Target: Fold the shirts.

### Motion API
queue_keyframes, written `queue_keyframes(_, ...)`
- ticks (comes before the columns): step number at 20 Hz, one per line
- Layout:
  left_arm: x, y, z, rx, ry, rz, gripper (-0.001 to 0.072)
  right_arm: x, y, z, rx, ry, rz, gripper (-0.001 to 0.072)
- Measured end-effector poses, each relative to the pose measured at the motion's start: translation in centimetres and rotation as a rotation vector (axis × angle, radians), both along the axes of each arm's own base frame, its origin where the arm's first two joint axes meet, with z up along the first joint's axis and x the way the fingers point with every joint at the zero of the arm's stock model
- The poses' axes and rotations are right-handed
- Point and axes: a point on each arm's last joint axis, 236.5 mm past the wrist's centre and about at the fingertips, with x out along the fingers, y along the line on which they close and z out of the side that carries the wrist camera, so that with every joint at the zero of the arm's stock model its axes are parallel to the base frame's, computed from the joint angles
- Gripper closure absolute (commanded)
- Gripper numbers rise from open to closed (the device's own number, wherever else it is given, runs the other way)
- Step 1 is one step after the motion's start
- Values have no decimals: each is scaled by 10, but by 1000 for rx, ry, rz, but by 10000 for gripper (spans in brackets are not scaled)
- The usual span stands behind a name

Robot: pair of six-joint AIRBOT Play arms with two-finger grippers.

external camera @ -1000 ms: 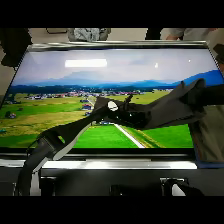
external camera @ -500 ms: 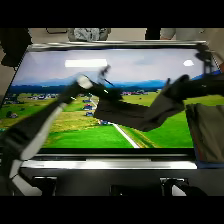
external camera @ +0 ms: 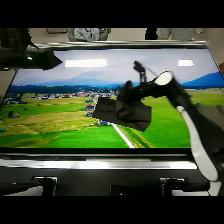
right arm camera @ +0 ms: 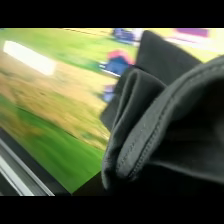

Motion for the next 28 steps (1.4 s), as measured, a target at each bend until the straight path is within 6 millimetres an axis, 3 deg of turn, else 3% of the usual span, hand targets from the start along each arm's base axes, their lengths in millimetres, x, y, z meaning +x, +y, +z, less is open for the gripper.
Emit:
queue_keyframes(1, -4, 6, 7, 7, -12, 9, 670, 1, 15, -10, 25, 24, -3, 565)
queue_keyframes(2, -7, 8, 11, 12, -20, 13, 670, 0, 30, -19, 52, 51, -6, 389)
queue_keyframes(3, -9, 9, 15, 14, -29, 13, 670, 0, 43, -27, 74, 72, -11, 160)
queue_keyframes(4, -11, 7, 17, 14, -31, 8, 670, 0, 54, -34, 91, 86, -18, 58)
queue_keyframes(6, -15, 2, 17, 18, -29, -4, 670, 3, 65, -40, 113, 85, -30, 34)
queue_keyframes(8, -16, 2, 14, 24, -23, -7, 670, 12, 60, -35, 119, 37, -32, 35)
queue_keyframes(10, -18, 3, 9, 42, -13, -11, 670, 25, 35, -21, 100, -29, -41, 35)
queue_keyframes(11, -18, 4, 8, 50, -14, -11, 670, 31, 13, -15, 69, -61, -52, 35)
queue_keyframes(14, -18, 8, 3, 75, -8, -8, 669, 34, -83, -13, -134, -87, -73, 37)
queue_keyframes(16, -18, 10, 1, 87, -5, -6, 670, 11, -151, -36, -299, 14, -77, 37)
queue_keyframes(18, -18, 10, 1, 89, -6, -6, 670, -20, -188, -64, -360, 145, -77, 37)
queue_keyframes(20, -19, 10, -1, 94, 0, -7, 670, -40, -194, -89, -328, 231, -103, 38)
queue_keyframes(21, -20, 10, -2, 96, 5, -9, 670, -44, -190, -99, -283, 250, -128, 84)
queue_keyframes(26, -24, 10, -6, 103, 26, -19, 669, -49, -167, -135, -118, 309, -249, 114)
queue_keyframes(27, -24, 10, -6, 103, 29, -20, 669, -50, -160, -141, -105, 316, -255, 273)
queue_keyframes(28, -25, 10, -6, 103, 30, -20, 669, -50, -154, -146, -99, 321, -257, 637)
